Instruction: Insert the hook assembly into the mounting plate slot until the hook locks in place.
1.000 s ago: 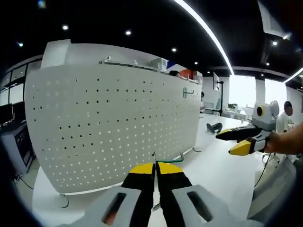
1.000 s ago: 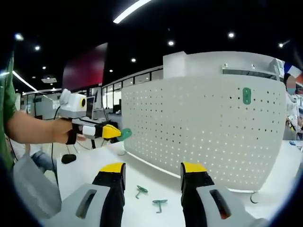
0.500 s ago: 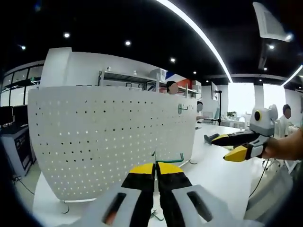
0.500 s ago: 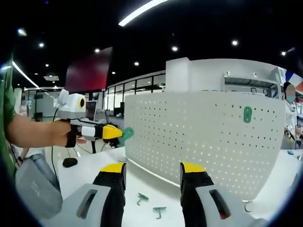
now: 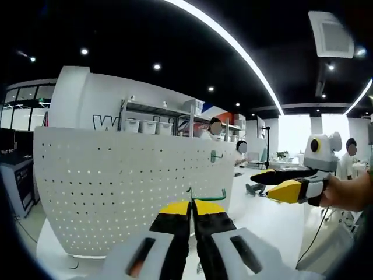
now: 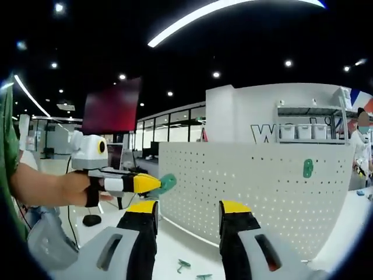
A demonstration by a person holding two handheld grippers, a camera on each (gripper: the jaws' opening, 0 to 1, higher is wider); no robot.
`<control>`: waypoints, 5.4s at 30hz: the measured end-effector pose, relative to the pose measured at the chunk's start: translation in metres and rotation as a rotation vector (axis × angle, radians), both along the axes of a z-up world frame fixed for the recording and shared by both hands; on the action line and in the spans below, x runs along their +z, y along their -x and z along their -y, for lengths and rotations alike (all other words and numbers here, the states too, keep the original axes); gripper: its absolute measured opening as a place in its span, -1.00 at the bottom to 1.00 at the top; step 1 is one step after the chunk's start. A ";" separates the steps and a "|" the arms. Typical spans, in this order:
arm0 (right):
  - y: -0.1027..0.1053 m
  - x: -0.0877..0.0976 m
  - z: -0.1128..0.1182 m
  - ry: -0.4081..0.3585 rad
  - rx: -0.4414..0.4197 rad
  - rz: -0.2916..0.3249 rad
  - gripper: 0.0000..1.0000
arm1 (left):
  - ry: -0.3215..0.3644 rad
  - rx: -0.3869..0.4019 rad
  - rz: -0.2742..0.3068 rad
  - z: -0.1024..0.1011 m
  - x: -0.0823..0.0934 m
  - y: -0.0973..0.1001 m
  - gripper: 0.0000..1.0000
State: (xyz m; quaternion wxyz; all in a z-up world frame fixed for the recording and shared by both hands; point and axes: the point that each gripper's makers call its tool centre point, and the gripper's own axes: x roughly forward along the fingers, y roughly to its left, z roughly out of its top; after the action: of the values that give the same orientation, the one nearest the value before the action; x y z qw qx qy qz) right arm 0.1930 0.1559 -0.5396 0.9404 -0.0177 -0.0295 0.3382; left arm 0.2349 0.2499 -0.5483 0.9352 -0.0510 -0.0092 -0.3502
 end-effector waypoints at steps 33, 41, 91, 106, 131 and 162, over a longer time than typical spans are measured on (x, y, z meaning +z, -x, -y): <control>-0.011 0.098 -0.009 -0.245 -0.002 0.047 -0.57 | 0.160 -0.065 0.181 0.044 0.095 0.012 -0.96; -0.012 0.099 -0.008 -0.298 0.006 0.011 -0.65 | 0.128 -0.070 0.252 0.052 0.103 0.021 -0.96; -0.010 0.093 0.001 -0.479 0.061 -0.127 -0.97 | -0.017 -0.076 0.398 0.077 0.099 0.036 -0.95; -0.014 0.091 0.014 -0.308 -0.037 -0.003 -0.98 | -0.031 -0.107 0.285 0.072 0.082 0.027 -0.91; -0.004 0.072 -0.007 -0.127 -0.002 -0.006 -0.98 | -0.084 -0.119 0.255 0.077 0.073 0.015 -0.96; -0.004 0.062 -0.006 -0.132 0.029 -0.063 -0.97 | -0.118 -0.206 0.240 0.083 0.058 0.016 -0.97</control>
State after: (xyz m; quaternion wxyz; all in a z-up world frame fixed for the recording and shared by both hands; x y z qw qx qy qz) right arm 0.1970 0.1615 -0.4772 0.9350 0.0555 -0.0224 0.3496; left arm 0.2187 0.1666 -0.4904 0.8879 0.0457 -0.0949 -0.4478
